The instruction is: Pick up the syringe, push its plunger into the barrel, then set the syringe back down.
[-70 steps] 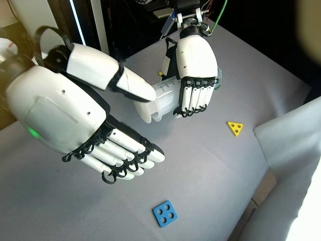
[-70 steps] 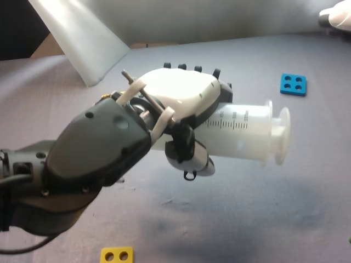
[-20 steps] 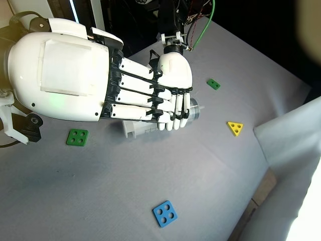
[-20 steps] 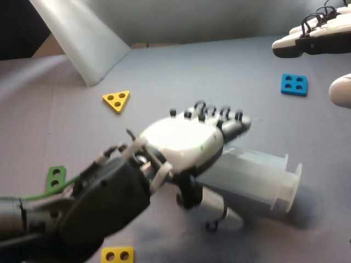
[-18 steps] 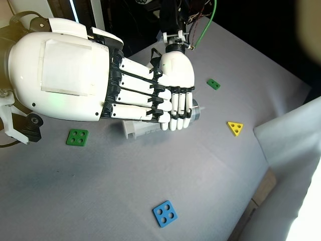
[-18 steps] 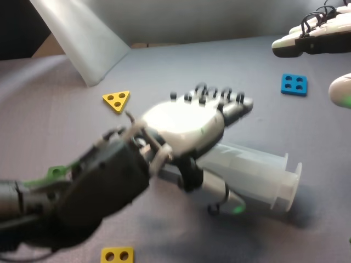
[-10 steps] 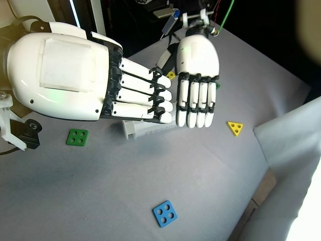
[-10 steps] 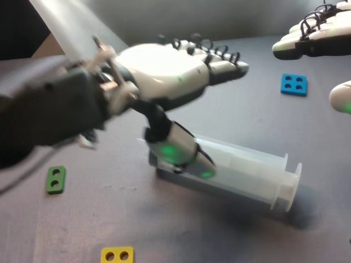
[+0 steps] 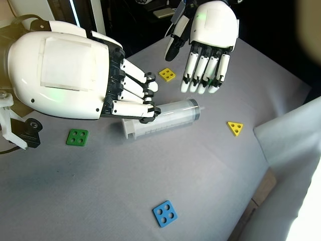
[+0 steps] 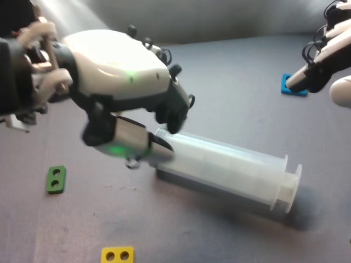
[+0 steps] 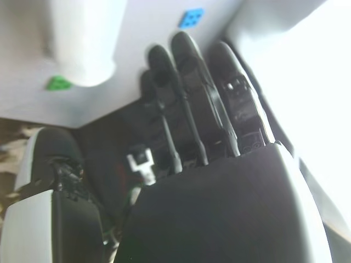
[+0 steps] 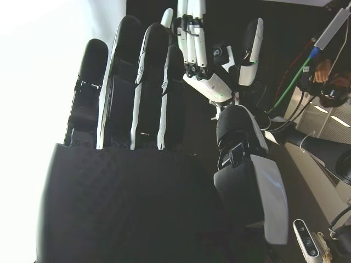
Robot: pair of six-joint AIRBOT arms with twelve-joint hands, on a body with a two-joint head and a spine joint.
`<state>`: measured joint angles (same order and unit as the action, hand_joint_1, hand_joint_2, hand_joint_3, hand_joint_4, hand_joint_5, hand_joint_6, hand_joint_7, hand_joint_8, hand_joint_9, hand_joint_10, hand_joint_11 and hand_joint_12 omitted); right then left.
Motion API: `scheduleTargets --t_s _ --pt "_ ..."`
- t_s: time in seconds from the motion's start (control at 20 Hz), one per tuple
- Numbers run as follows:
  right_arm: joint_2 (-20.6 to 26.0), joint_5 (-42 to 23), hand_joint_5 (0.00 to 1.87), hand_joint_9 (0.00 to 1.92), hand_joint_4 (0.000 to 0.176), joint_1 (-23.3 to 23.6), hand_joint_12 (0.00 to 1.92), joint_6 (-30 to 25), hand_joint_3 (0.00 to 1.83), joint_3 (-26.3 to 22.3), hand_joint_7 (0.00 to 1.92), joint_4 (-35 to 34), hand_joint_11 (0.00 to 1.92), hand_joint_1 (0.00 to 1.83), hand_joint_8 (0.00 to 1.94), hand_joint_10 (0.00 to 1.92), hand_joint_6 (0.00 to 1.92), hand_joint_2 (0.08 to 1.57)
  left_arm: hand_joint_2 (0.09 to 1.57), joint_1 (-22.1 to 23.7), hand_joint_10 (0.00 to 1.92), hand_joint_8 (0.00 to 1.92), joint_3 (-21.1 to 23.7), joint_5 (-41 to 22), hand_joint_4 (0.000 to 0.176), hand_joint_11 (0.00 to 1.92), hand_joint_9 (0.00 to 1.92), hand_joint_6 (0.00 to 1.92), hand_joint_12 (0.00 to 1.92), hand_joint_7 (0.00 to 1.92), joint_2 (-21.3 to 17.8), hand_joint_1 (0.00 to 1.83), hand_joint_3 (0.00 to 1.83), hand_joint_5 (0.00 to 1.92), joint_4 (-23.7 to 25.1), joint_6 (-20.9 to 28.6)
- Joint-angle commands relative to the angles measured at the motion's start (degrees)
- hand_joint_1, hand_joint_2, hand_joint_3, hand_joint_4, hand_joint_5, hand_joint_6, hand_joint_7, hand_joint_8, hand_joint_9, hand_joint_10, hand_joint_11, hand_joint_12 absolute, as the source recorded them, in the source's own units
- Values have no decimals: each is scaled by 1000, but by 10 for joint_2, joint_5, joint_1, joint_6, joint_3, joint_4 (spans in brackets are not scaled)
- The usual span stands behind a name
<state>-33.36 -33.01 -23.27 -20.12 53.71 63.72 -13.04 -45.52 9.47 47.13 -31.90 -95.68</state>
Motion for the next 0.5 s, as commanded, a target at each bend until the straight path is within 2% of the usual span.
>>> scheduleTargets --t_s 0.0,0.05,0.1,0.15,0.2,0.3,0.4,0.45 --pt "0 -32 699 490 0 9 1904 -3 0 1 618 -31 202 0 1418 1635 667 1448 1438 15 1709 1613 -1 -26 0 475 662 1687 1767 735 -4 478 20 645 -13 -22" --pt "0 -32 644 601 0 10 1918 -3 0 1 661 -31 378 189 1693 1810 1254 1418 1508 24 1879 1859 -8 -10 0 709 792 1874 1890 807 -4 356 27 707 -77 -96" --pt "0 -31 572 641 0 10 1920 -3 0 1 643 -31 470 225 1891 1899 1675 1420 1558 26 1913 1909 -15 -4 0 867 875 1912 1915 862 -4 227 26 758 -112 -129" --pt "0 -31 673 745 0 10 1921 -3 5 1 731 -31 611 209 1931 1917 1872 1436 1568 30 1919 1919 -20 -2 0 991 918 1919 1920 882 -4 172 82 810 -127 -149" --pt "0 -31 746 816 0 10 1921 -3 5 0 783 -31 713 214 1939 1920 1911 1445 1570 32 1921 1921 -25 0 0 1014 911 1921 1921 868 -4 161 106 825 -160 -186" --pt "0 -31 906 919 0 10 1921 -3 8 0 912 -31 885 162 1941 1921 1921 1467 1571 31 1921 1921 -30 14 0 1021 923 1921 1921 883 -5 177 99 842 -199 -223" --pt "0 -31 992 961 0 10 1921 -3 13 0 984 -31 949 62 1941 1921 1921 1511 1571 30 1921 1921 -28 13 0 1051 954 1921 1921 944 -5 259 94 873 -204 -224" --pt "0 -31 1005 959 0 10 1921 -3 9 0 993 -31 949 72 1941 1921 1921 1524 1571 30 1921 1921 -26 9 0 1046 955 1921 1921 948 -5 294 83 884 -206 -224"
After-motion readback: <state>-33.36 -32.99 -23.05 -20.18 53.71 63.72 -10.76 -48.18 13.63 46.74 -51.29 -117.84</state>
